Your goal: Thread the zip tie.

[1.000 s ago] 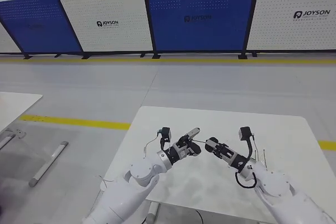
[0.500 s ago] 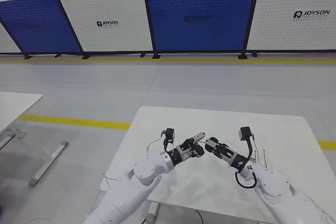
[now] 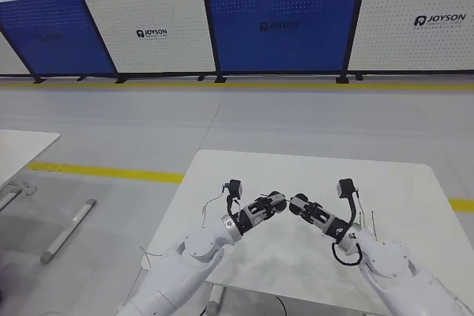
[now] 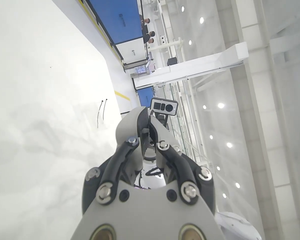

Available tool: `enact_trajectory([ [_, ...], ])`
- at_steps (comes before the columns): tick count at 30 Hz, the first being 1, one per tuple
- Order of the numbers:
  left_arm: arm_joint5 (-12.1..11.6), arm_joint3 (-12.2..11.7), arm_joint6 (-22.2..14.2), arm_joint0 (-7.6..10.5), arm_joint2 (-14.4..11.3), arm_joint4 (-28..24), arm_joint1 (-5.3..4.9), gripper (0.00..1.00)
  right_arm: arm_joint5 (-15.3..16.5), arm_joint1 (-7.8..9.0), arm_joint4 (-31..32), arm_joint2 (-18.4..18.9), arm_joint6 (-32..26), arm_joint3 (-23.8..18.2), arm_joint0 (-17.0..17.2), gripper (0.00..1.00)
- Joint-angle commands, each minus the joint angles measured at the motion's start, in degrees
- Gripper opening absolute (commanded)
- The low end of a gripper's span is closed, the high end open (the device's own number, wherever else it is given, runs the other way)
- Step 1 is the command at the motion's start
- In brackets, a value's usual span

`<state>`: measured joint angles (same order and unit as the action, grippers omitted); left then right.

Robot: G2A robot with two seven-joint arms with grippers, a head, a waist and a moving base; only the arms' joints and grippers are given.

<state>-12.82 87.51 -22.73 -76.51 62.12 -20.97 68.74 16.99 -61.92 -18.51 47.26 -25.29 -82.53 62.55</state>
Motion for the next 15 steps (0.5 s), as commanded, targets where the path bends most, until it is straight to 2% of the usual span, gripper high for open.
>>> enact_trajectory([
  [1,0.0,-0.1,0.2,0.11,-0.1,0.6,0.0,0.0,0.0,0.0,0.0,0.0,0.0,0.0,0.0,0.0],
  [15,0.3,0.0,1.6,0.09,-0.7,3.0,0.08,0.0,-0.9,-0.25,0.8,1.3,0.1,-1.1,1.2,0.0],
])
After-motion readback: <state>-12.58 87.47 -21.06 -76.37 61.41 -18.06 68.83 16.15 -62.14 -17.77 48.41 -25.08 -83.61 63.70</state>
